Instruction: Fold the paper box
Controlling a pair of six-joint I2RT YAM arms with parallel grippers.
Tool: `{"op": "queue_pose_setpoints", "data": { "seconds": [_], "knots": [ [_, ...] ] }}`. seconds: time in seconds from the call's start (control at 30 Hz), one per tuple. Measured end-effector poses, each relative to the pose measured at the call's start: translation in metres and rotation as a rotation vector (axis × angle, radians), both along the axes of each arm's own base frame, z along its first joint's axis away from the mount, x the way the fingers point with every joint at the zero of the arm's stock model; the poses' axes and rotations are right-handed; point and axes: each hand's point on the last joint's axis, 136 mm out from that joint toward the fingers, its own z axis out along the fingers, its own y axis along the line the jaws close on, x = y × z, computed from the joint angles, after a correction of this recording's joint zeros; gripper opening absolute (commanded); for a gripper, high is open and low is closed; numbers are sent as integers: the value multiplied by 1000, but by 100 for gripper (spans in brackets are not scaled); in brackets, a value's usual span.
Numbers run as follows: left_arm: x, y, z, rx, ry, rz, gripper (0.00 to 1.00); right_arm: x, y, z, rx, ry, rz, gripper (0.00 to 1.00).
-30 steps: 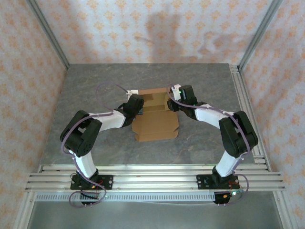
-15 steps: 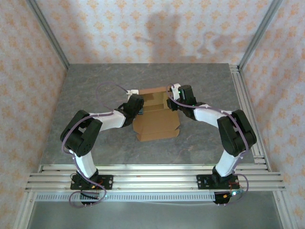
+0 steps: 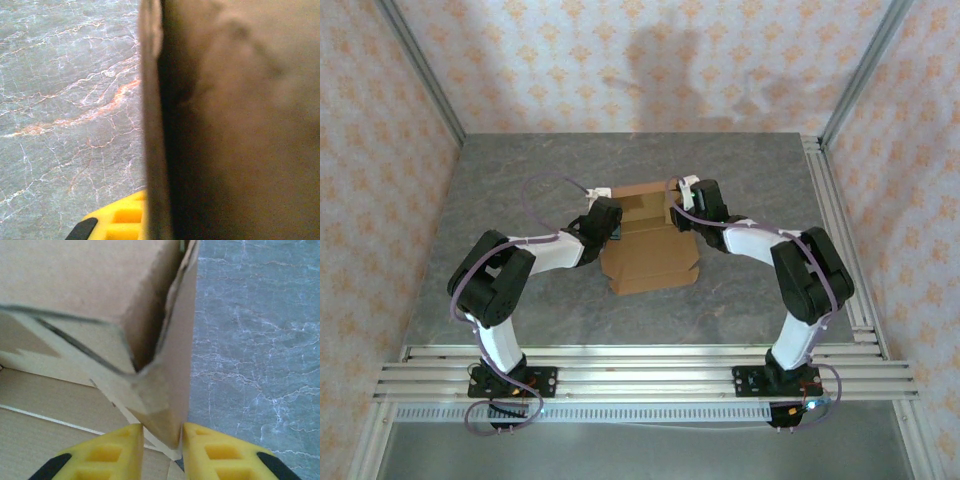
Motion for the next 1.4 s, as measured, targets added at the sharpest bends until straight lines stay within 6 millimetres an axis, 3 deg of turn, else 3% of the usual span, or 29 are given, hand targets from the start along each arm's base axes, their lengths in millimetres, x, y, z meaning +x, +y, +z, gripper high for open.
{"op": "queue_pose_setpoints", "data": {
  "seconds": [0.6,0.73,0.83,1.13,1.4],
  "knots": [
    [0,-1,0,-2,1,-2,0,14,-2,-3,-21,-12,-47,0],
    [3,-2,0,-2,-1,-1,0,15,-1,-3,-52,-29,-71,0],
    [3,-2,0,-2,-1,-1,0,18,-1,-4,-64,-40,-86,8],
    [3,-2,0,-2,-1,-1,0,25,2,-5,-57,-47,-93,18],
    [3,-2,0,-2,-1,-1,0,29,4,-10,-57,-46,-93,20]
  ]
}}
